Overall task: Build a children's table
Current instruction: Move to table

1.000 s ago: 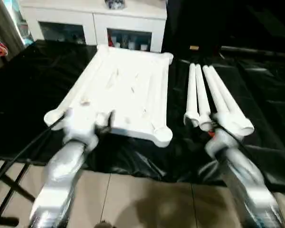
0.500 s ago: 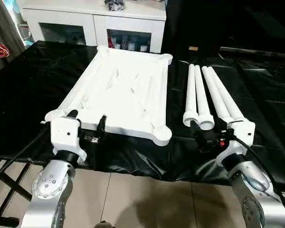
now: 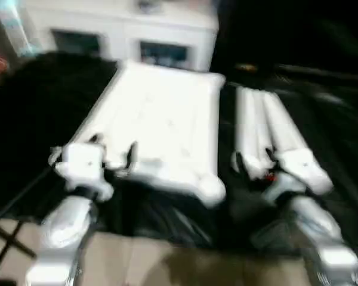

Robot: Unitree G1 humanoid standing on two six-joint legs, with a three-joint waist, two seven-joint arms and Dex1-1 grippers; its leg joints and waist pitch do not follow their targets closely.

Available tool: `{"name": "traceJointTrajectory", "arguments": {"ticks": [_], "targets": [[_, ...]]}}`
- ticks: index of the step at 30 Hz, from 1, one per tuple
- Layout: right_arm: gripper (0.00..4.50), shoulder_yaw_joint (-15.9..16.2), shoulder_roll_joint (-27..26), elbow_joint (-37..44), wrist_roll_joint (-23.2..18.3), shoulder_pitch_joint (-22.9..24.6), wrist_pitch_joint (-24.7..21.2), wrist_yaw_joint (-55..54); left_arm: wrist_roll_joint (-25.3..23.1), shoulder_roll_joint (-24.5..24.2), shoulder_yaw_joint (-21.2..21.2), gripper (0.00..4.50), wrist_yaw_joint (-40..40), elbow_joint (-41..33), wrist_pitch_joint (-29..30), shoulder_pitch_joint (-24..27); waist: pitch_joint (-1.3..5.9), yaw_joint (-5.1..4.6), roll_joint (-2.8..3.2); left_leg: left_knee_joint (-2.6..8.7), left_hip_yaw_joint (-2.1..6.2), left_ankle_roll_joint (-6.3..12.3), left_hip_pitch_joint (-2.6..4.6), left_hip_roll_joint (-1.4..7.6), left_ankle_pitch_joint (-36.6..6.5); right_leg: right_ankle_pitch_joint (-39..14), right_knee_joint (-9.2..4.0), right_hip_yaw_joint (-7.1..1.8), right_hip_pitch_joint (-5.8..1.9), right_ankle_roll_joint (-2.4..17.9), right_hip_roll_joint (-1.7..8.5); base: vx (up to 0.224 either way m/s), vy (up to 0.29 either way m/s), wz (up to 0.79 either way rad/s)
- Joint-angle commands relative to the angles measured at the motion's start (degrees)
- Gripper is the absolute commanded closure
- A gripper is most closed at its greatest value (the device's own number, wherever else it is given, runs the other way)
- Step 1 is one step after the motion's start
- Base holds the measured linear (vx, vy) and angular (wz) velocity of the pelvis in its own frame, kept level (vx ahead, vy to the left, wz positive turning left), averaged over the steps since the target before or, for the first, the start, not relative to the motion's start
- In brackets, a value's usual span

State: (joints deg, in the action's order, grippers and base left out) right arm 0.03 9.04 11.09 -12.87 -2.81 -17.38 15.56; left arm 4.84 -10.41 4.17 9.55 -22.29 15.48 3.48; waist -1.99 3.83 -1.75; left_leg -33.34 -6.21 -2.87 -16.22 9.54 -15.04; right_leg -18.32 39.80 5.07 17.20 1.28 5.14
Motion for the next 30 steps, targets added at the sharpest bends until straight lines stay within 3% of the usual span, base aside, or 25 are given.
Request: {"name": "traceJointTrajectory", "arguments": {"ticks": [1,2,3,4,5,6,7,8,9,10,11,14,15,17,18,19,20,21,22,23,24,26,27,29,30], "targets": [[0.00,-2.2,1.7,-0.1,0.3,1.4,-0.8,-0.5,0.1,0.9,-2.4,0.02,0.3,-0.6,0.7,-0.7,2.76,-2.28,0.87,4.27,7.34,30.70,8.61,9.27,4.6,-2.6,0.55,-2.26,8.45,-3.1,1.61,0.204,-0.084,-0.10],[0.00,-2.2,1.7,-0.1,0.4,1.5,-0.9,-0.8,0.2,1.0,-2.7,0.02,0.5,-0.5,0.6,-0.7,2.12,-1.41,-1.11,2.79,2.44,24.76,4.05,3.38,3.2,4.7,-5.23,-4.79,5.06,-1.1,3.11,0.204,-0.084,-0.10],[0.00,-2.2,1.8,-0.1,0.5,1.6,-1.0,-1.0,0.3,0.9,-3.1,0.02,0.8,-0.4,0.7,-0.7,0.58,1.67,-2.61,-2.74,-2.52,17.31,-1.65,-4.92,-3.5,1.3,-11.19,-11.77,-0.75,2.2,6.02,0.176,-0.071,0.11],[0.00,-2.1,1.8,-0.1,0.6,1.6,-1.0,-1.1,0.3,0.8,-3.3,0.02,1.0,-0.4,0.8,-0.6,2.58,2.27,-3.16,-8.50,0.65,11.51,-6.76,-3.07,-1.1,15.3,-9.28,-15.85,-6.45,13.4,10.39,0.182,-0.018,0.22],[0.00,-2.1,1.8,-0.1,0.6,1.7,-1.0,-1.1,0.2,0.8,-3.5,0.02,1.1,-0.4,1.0,-0.6,3.24,2.22,-3.62,-8.05,1.38,8.55,-8.23,-2.58,4.2,32.9,-6.46,-14.15,-7.26,14.8,8.59,0.182,-0.018,0.22],[0.00,-2.1,1.8,0.0,0.7,1.8,-1.1,-1.2,0.1,0.7,-3.6,0.02,1.2,-0.3,1.0,-0.6,3.52,2.65,-3.32,-5.20,1.32,3.48,-8.83,-2.88,12.1,71.9,-1.93,-10.98,-6.90,12.3,4.68,0.161,0.004,0.05],[0.00,-2.4,1.5,0.2,0.9,2.1,-1.5,-1.6,0.1,0.6,-3.9,0.02,1.6,-0.1,1.0,-0.5,3.54,2.73,-1.14,-0.72,1.25,3.24,-7.26,-1.65,22.1,79.9,-0.64,-6.95,-3.57,6.9,1.50,0.000,0.000,0.00],[0.00,-2.4,1.5,0.2,0.9,2.1,-1.5,-1.6,0.1,0.6,-3.9,0.02,1.6,-0.1,1.0,-0.5,3.74,2.51,0.49,0.30,1.40,3.55,-6.16,-1.07,26.5,74.1,-0.78,-5.13,-2.10,4.3,0.33,0.000,0.000,0.00],[0.00,-2.6,1.3,0.3,0.7,2.3,-1.4,-1.7,0.1,0.6,-3.9,0.02,1.7,-0.1,1.0,-0.5,4.03,1.53,2.55,-0.97,3.50,6.58,-5.43,1.93,31.1,54.9,0.11,-3.58,0.32,0.5,-1.03,-0.132,-0.014,-0.15],[0.00,-2.8,1.2,0.4,0.5,2.4,-1.2,-1.8,0.2,0.5,-3.9,0.02,1.8,0.0,1.0,-0.6,4.21,1.87,2.89,-1.37,5.29,8.64,-2.92,5.76,32.3,33.0,-1.17,-4.24,3.13,-0.2,0.98,0.000,0.000,0.00],[0.00,-2.8,1.2,0.5,0.5,2.5,-1.1,-1.9,0.3,0.5,-3.9,0.02,1.9,0.1,1.0,-0.6,4.05,1.61,2.24,-1.04,5.50,9.54,-2.66,6.62,30.5,26.3,-2.13,-5.06,3.43,0.3,2.23,0.000,0.000,0.00],[0.00,-3.1,0.9,0.9,-0.4,2.8,-1.5,-2.2,-0.2,0.0,-4.5,0.02,2.3,0.7,1.0,-1.4,3.13,3.05,1.30,0.39,1.77,4.48,-5.78,2.49,13.3,24.5,-5.09,-5.41,0.39,3.6,2.75,0.000,0.000,0.00],[0.00,-3.2,0.8,1.2,-0.7,3.0,-2.1,-2.4,-0.4,-0.2,-4.6,0.02,2.4,1.5,1.0,-2.0,2.69,2.95,1.53,0.59,-0.09,0.79,-4.31,3.35,1.9,16.2,-6.55,-7.48,1.72,3.5,2.80,-0.082,0.035,0.00],[0.00,-3.2,0.8,1.4,-0.6,3.1,-2.2,-2.4,-0.4,-0.2,-4.6,0.02,2.3,2.1,0.9,-2.5,1.35,3.61,0.08,0.99,-1.81,-2.59,-4.56,2.73,-9.1,-6.2,-9.42,-10.42,0.83,3.5,4.49,-0.083,0.026,-0.17],[0.00,-3.1,0.9,1.6,0.1,3.1,-2.5,-2.6,-0.9,-0.4,-4.9,0.02,2.0,2.9,1.7,-3.4,0.88,4.51,0.16,-1.54,-2.91,-3.56,-1.60,3.10,-14.2,-21.6,-11.88,-14.36,3.34,2.5,5.06,-0.132,0.053,-0.34],[0.00,-3.1,0.9,1.6,0.3,3.1,-2.5,-2.7,-1.0,-0.4,-5.0,0.02,2.0,3.0,2.0,-3.6,-0.01,4.62,-0.70,-2.26,-2.04,-1.93,-3.41,2.02,-13.3,-34.0,-13.38,-16.97,1.30,1.2,6.12,-0.131,0.090,-0.55],[0.00,-3.4,0.6,1.4,0.1,2.9,-2.9,-3.1,-2.2,-0.8,-5.6,0.02,1.8,3.1,1.5,-3.9,0.19,5.27,-0.27,-2.25,-1.34,-0.93,-3.96,1.91,-11.2,-35.5,-13.49,-18.01,0.76,0.5,6.40,-0.131,0.090,-0.55],[0.00,-3.6,0.4,1.2,-0.1,2.8,-3.2,-3.4,-3.2,-1.2,-6.0,0.02,1.7,3.2,0.9,-4.0,0.15,5.37,-0.03,-1.37,-1.03,-0.65,-2.54,2.15,-12.0,-37.0,-13.69,-18.01,2.50,-0.2,4.21,-0.042,0.153,-0.76],[0.00,-3.5,0.5,1.0,0.3,2.5,-3.1,-3.7,-3.5,-1.1,-6.3,0.02,1.6,3.4,1.0,-4.3,0.08,3.75,0.78,4.47,0.05,1.85,-4.55,2.16,-14.1,-25.1,-10.44,-11.25,2.11,2.6,0.76,-0.013,0.196,-0.53],[0.00,-3.4,0.6,0.8,0.5,2.2,-3.1,-3.7,-3.1,-0.6,-6.2,0.02,1.4,3.7,1.8,-4.7,1.22,2.79,1.52,5.03,0.61,0.69,-2.35,2.44,-17.3,-18.1,-8.59,-8.87,3.47,3.3,-1.47,-0.013,0.196,-0.53],[0.00,-3.3,0.7,0.8,0.5,2.0,-3.1,-3.7,-2.7,-0.1,-5.9,0.02,1.0,3.9,2.4,-5.0,2.77,1.75,2.91,4.79,2.10,-3.85,-1.02,3.44,-17.7,0.0,-5.61,-6.99,4.04,2.8,-2.16,-0.035,0.180,-0.13],[0.00,-3.3,0.8,0.8,0.4,1.8,-3.2,-3.6,-2.5,0.3,-5.7,0.02,0.5,4.1,2.6,-5.4,2.51,-0.22,3.44,6.20,4.54,-10.60,-2.46,5.98,-13.4,9.6,-4.25,-4.71,3.15,0.5,-1.97,-0.050,0.170,-0.03],[0.00,-3.2,1.0,0.7,0.4,1.6,-3.2,-3.5,-1.8,0.8,-5.2,0.02,0.3,4.2,2.7,-5.6,2.57,-0.51,3.46,6.27,4.69,-10.88,-2.18,6.78,-12.6,8.9,-4.19,-4.28,3.33,-0.1,-1.68,-0.032,0.117,-0.07],[0.00,-3.3,1.4,0.4,0.3,1.1,-3.3,-3.2,-1.8,0.8,-5.3,0.02,0.0,4.3,3.5,-6.0,2.33,-1.48,2.34,4.93,2.68,-6.74,-3.57,5.24,-10.8,9.0,-6.67,-4.53,2.33,-0.1,1.10,0.000,0.000,0.00],[0.00,-3.2,1.8,0.1,0.3,0.8,-3.3,-2.9,-2.1,0.7,-5.5,0.02,0.0,4.3,3.5,-6.1,2.37,-0.94,1.34,3.92,0.87,-5.37,-4.63,2.66,-11.8,8.1,-7.93,-5.47,1.67,1.2,2.72,0.000,0.000,0.00]]}}
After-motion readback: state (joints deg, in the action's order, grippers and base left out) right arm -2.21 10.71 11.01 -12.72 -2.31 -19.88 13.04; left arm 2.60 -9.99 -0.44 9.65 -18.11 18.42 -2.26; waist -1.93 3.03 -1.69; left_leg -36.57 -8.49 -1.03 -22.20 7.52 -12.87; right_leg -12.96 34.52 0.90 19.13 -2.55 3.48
